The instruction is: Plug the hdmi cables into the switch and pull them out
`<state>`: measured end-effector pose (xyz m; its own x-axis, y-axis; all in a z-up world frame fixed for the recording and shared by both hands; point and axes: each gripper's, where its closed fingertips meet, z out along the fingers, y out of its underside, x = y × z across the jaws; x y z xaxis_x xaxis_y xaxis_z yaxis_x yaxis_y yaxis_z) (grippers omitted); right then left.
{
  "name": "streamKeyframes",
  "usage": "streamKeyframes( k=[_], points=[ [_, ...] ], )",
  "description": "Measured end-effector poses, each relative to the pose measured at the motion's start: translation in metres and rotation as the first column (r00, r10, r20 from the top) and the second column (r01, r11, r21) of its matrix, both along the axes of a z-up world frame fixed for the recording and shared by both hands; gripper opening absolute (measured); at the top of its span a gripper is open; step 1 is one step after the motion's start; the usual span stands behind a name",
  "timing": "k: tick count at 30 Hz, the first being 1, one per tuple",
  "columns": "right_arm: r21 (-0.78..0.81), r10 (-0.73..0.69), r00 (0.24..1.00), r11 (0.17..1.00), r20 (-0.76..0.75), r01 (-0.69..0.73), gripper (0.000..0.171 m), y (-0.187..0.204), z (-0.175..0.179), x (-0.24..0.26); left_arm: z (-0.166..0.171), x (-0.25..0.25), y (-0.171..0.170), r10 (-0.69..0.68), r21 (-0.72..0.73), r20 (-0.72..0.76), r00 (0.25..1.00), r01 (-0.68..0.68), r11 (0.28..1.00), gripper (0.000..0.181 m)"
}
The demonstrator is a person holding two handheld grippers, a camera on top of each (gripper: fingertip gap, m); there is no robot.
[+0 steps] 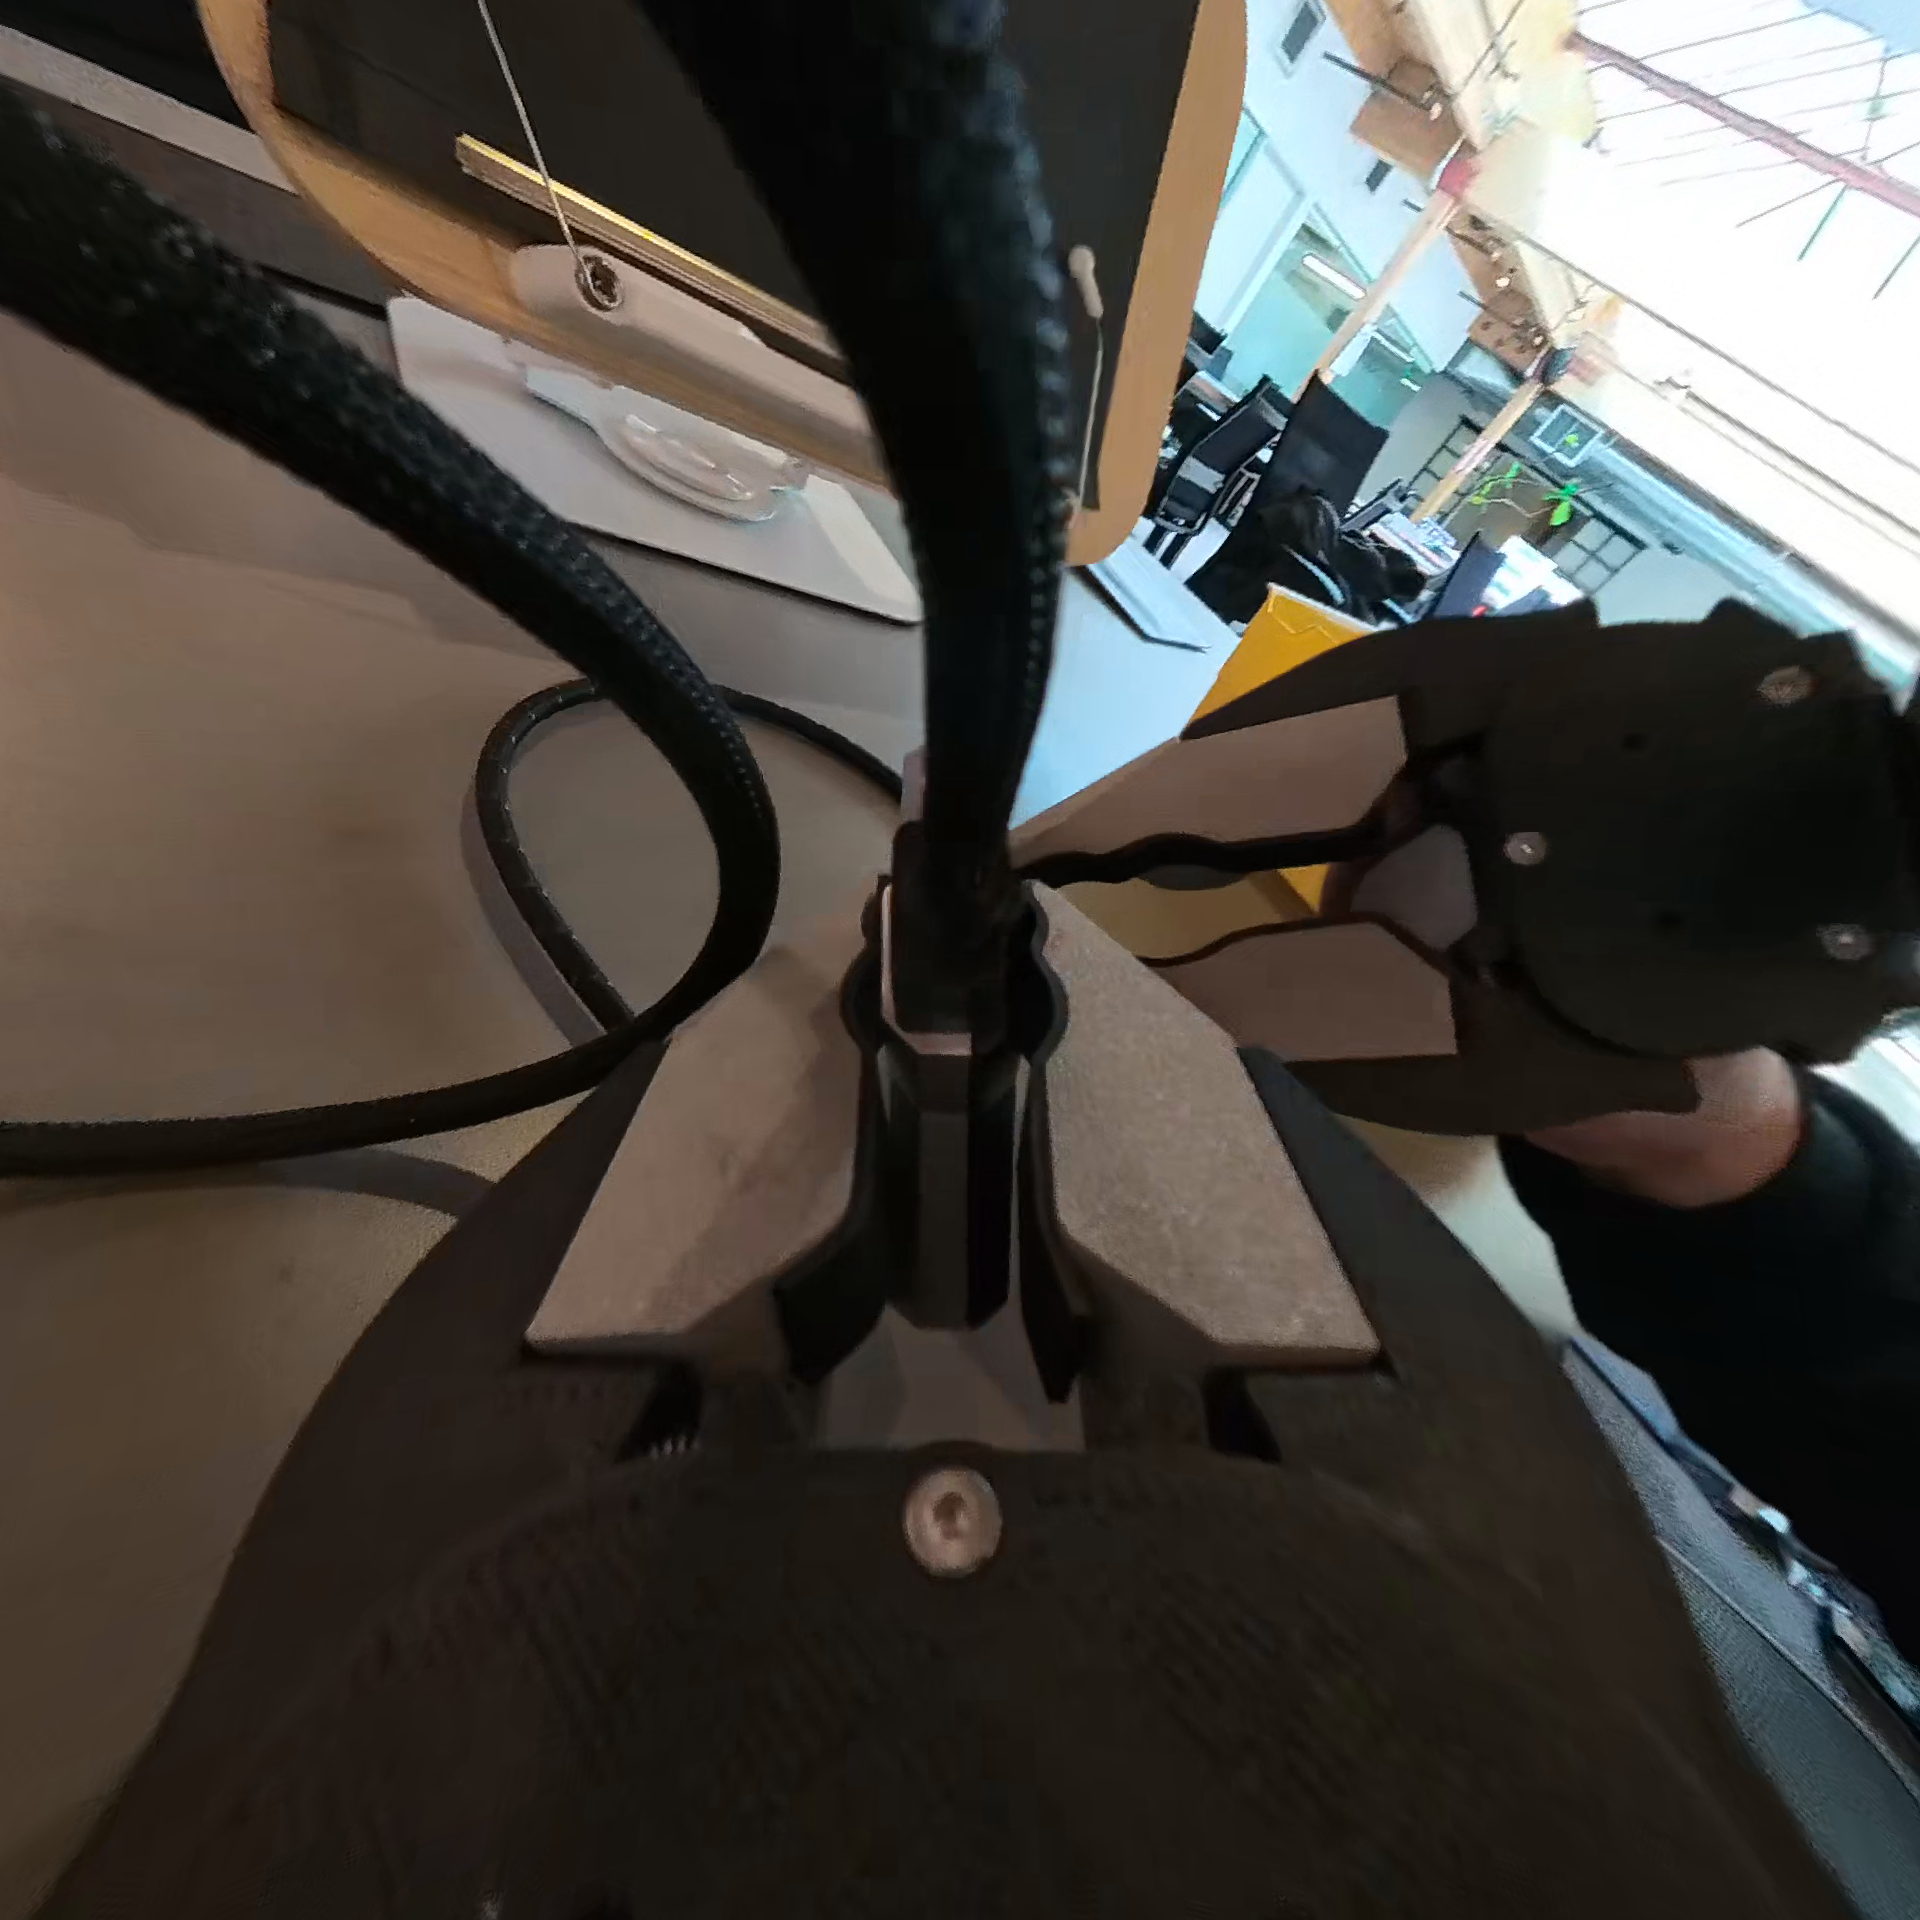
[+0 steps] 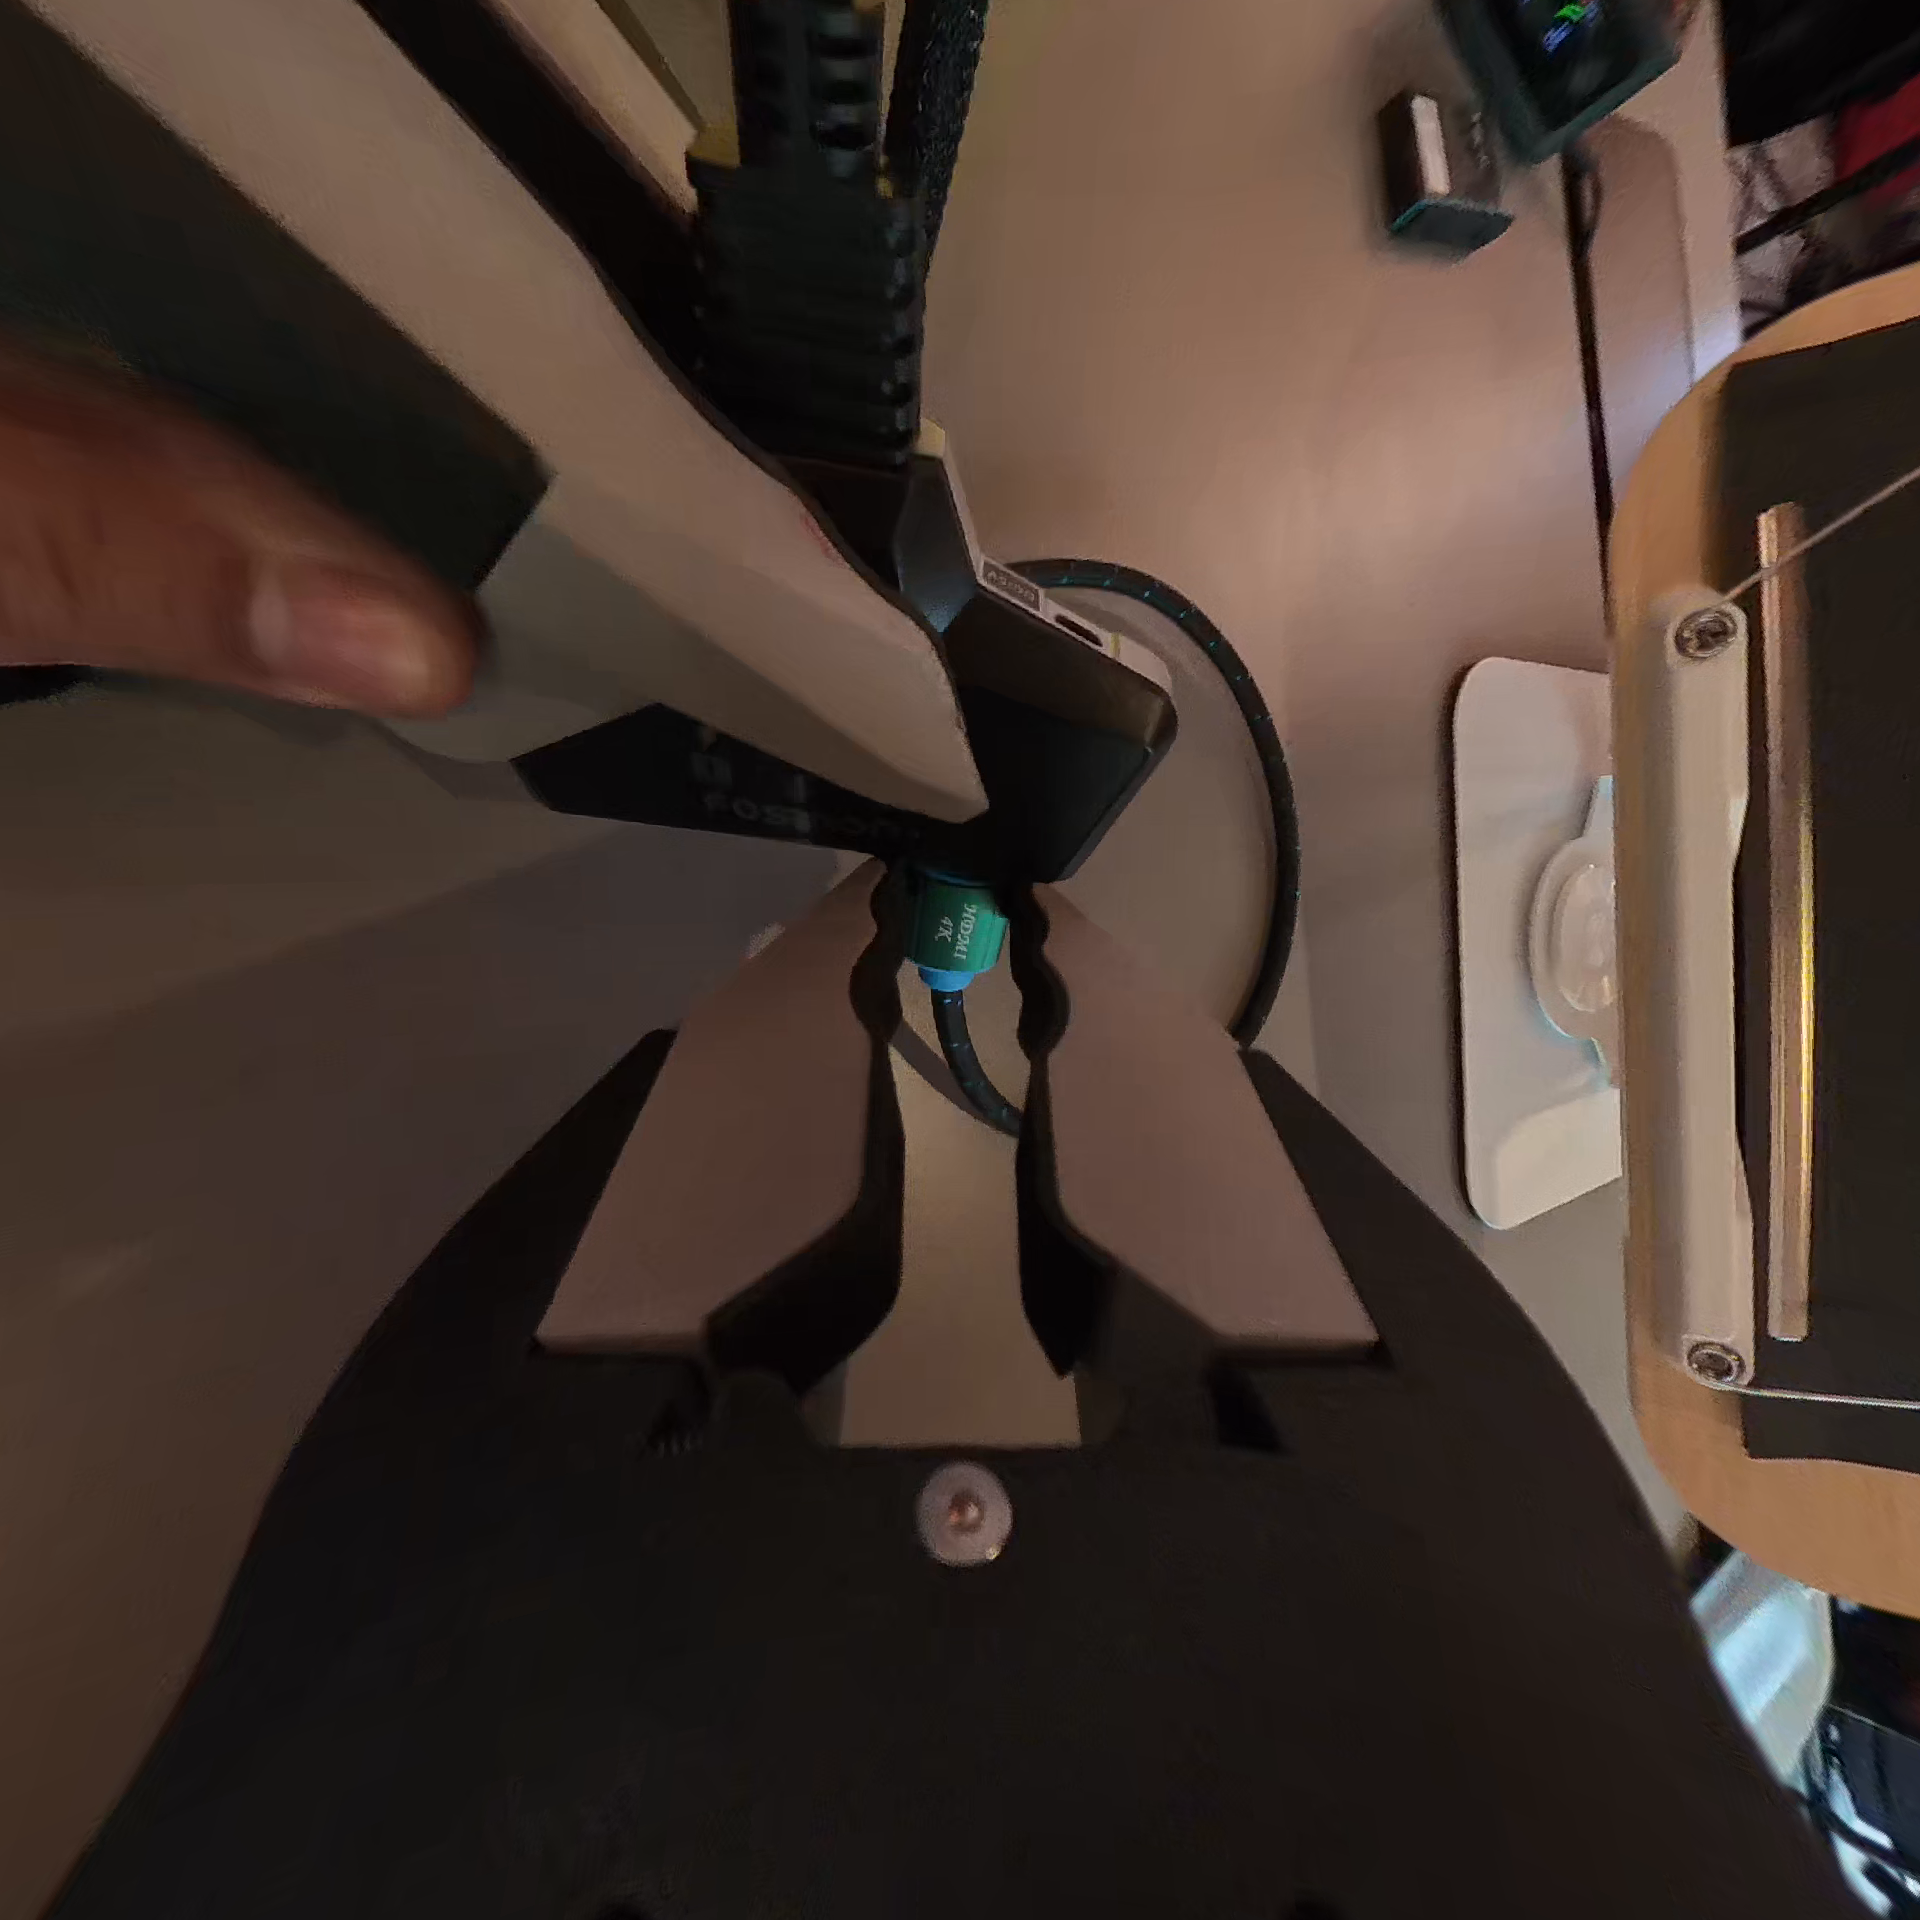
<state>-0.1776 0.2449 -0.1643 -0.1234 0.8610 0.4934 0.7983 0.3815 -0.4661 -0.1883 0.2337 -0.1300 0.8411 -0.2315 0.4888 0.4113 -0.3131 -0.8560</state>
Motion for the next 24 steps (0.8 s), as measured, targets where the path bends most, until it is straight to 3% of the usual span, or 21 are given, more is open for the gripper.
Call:
streamKeyframes(
  k=[8,16,18,20,24],
  points=[
    [-0.016,-0.013,0.974,1.0,0.226,0.017,0.017,0.001,-0.006,0.004,-0.005,-0.002,0.002,0.02,-0.031,-0.02,1.0,-0.021,0.999,0.019],
    [-0.041,-0.032,0.898,0.998,0.439,0.056,0.017,0.002,-0.005,0.014,-0.003,0.002,0.001,0.003,-0.017,-0.031,1.0,-0.003,1.0,0.019],
    [-0.116,-0.003,0.942,0.992,0.334,0.044,0.017,0.0,0.004,0.014,0.006,0.004,-0.003,-0.024,0.045,-0.006,1.0,0.025,0.999,0.02],
    [-0.296,0.037,0.987,0.955,0.154,0.011,0.016,-0.009,0.015,0.018,0.016,0.011,-0.009,-0.104,0.114,0.036,0.994,0.099,0.989,0.02],
    [-0.584,0.072,0.959,0.779,-0.274,-0.226,0.022,-0.023,0.038,0.029,0.031,0.026,-0.023,-0.247,0.223,0.067,0.967,0.227,0.948,0.02]
  ],
)
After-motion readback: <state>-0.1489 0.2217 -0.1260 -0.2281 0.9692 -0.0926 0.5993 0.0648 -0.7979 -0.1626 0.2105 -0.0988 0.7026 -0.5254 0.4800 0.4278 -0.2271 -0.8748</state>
